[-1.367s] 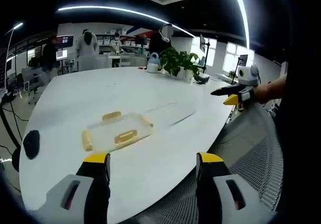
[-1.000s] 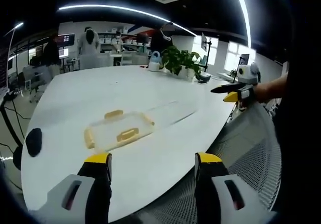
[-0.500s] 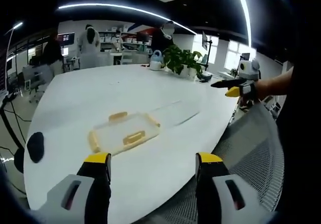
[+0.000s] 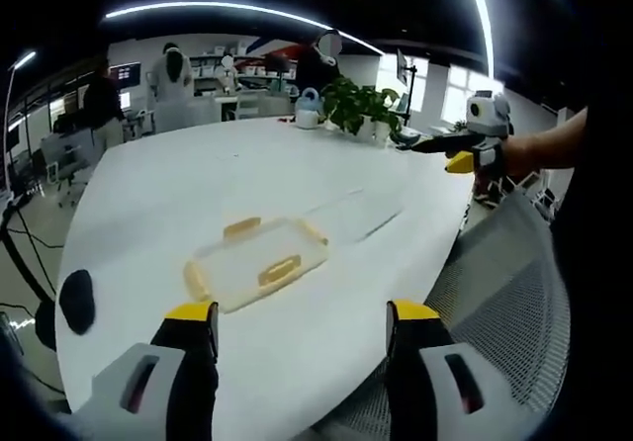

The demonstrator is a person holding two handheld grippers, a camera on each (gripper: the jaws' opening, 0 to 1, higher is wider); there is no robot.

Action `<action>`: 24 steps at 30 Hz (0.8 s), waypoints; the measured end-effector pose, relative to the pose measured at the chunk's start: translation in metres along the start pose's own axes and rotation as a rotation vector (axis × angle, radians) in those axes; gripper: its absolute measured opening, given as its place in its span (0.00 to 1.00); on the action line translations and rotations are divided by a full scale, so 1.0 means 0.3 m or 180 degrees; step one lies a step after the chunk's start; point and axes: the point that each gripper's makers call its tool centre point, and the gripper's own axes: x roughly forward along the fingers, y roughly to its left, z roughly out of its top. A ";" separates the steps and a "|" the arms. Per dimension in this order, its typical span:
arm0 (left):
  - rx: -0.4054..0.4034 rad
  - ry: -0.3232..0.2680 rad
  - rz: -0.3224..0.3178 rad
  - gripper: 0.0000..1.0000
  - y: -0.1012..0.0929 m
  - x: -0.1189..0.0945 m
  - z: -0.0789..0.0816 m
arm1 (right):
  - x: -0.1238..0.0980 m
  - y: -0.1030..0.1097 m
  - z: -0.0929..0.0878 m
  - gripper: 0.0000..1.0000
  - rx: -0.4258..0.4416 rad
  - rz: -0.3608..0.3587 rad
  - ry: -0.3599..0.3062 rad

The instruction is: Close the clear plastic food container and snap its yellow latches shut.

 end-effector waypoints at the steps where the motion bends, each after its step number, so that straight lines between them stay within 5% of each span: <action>1: 0.0005 0.0001 0.0003 0.69 0.005 0.000 0.001 | 0.006 0.001 0.005 0.72 -0.0036 0.0013 0.0009; 24: 0.0166 0.0253 -0.0107 0.69 0.088 0.033 -0.014 | 0.156 0.076 0.060 0.70 -0.0367 0.0415 0.0151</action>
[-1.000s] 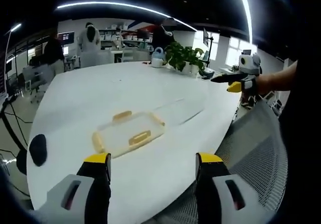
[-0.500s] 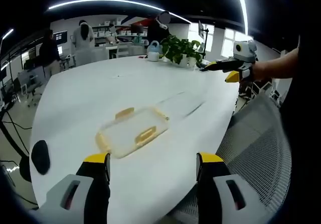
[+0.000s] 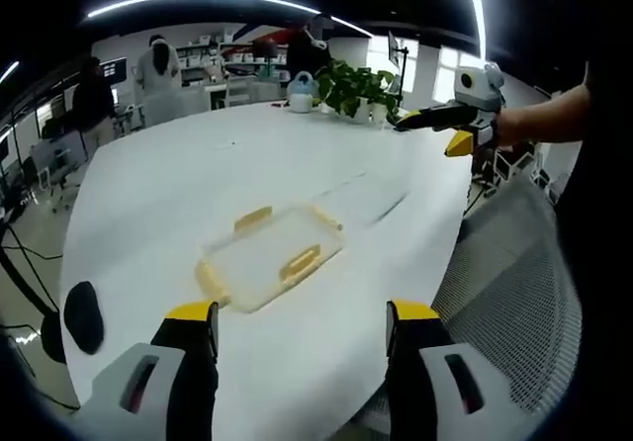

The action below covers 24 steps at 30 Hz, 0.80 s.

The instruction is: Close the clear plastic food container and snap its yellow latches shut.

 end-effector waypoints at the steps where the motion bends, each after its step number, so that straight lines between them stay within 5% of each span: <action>1: 0.0001 0.0006 -0.0006 0.68 0.002 0.002 0.000 | 0.008 0.000 0.004 0.70 -0.0018 0.0013 0.0008; 13: 0.0032 0.0102 0.0009 0.59 0.074 0.007 0.000 | 0.092 0.005 0.046 0.70 -0.0060 0.0149 0.0011; 24: 0.0073 0.0209 -0.0045 0.60 0.135 0.046 0.003 | 0.180 0.006 0.069 0.70 -0.0133 0.0283 0.0058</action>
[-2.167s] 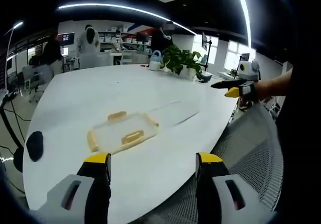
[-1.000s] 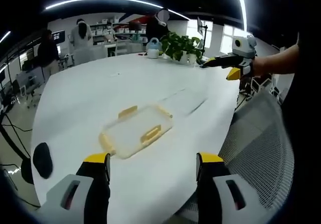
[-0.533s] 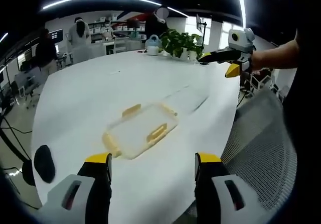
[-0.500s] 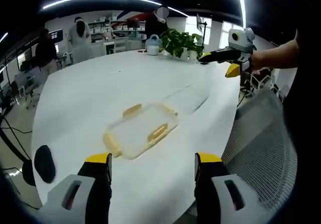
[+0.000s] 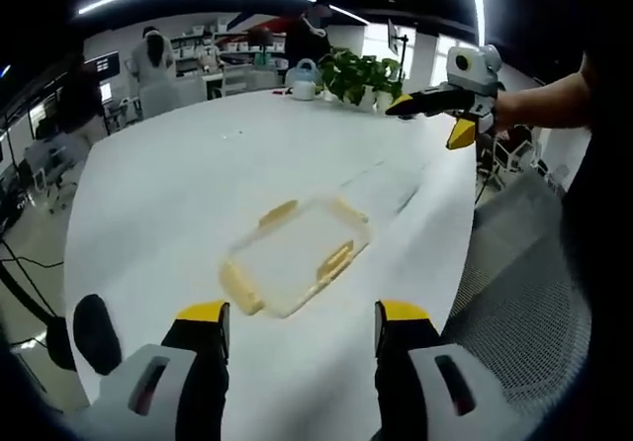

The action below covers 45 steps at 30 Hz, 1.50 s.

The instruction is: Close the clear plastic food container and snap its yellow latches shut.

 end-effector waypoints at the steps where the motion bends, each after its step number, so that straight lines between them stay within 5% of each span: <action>1: 0.0005 0.0009 -0.0004 0.60 0.003 0.003 0.001 | 0.005 -0.004 0.000 0.71 0.0001 0.0006 0.0009; 28: 0.0138 0.0259 -0.0173 0.60 0.073 0.054 -0.024 | 0.107 -0.022 -0.052 0.70 -0.0133 0.0209 0.0274; 45: 0.0459 0.0499 -0.0331 0.60 0.095 0.096 -0.044 | 0.135 -0.021 -0.107 0.68 -0.0210 0.0356 0.0514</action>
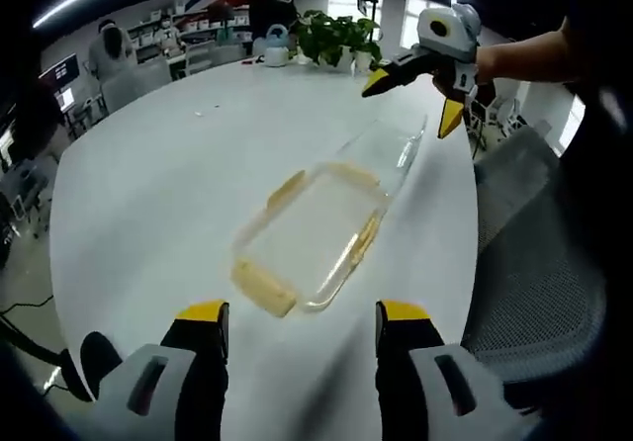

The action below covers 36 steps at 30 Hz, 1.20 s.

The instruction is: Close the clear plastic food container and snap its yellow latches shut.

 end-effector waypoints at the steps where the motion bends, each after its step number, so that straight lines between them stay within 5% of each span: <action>1: 0.0014 0.0004 0.0010 0.61 0.004 0.001 0.001 | 0.002 0.000 0.000 0.68 -0.0001 0.0006 0.0003; 36: 0.0551 0.0445 -0.0220 0.64 0.094 0.076 -0.025 | 0.102 -0.013 -0.065 0.60 -0.0147 0.0201 0.0399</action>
